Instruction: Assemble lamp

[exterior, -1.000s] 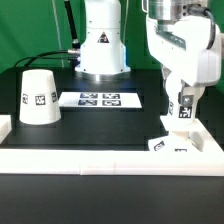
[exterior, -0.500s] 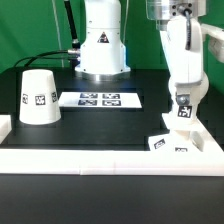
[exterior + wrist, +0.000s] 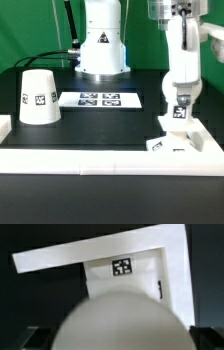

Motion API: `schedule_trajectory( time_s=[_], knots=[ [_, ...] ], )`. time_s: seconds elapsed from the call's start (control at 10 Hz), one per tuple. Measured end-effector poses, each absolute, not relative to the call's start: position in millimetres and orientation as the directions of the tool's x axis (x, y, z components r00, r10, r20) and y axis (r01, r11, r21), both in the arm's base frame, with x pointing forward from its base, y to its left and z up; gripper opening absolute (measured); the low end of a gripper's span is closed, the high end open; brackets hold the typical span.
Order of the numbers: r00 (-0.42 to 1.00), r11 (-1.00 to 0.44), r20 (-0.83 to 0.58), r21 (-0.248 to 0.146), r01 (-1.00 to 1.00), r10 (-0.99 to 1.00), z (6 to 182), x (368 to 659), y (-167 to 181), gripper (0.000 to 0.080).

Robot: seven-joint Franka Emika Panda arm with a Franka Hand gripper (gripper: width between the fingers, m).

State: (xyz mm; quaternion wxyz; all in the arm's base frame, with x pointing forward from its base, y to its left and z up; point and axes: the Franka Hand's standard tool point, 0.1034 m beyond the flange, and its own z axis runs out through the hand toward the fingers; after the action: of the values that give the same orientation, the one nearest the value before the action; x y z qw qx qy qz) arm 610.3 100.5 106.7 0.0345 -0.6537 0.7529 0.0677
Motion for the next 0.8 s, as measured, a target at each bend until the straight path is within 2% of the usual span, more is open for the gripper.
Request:
schedule_trajectory(
  time_s=[0.1,0.8],
  knots=[
    [-0.084,0.078,-0.144,0.047,-0.996,-0.986,107.5,610.5,100.6,0.0694],
    [0.420,-0.419,-0.163,-0.042,-0.907,-0.893,130.2,603.8,87.7,0.0699]
  ],
)
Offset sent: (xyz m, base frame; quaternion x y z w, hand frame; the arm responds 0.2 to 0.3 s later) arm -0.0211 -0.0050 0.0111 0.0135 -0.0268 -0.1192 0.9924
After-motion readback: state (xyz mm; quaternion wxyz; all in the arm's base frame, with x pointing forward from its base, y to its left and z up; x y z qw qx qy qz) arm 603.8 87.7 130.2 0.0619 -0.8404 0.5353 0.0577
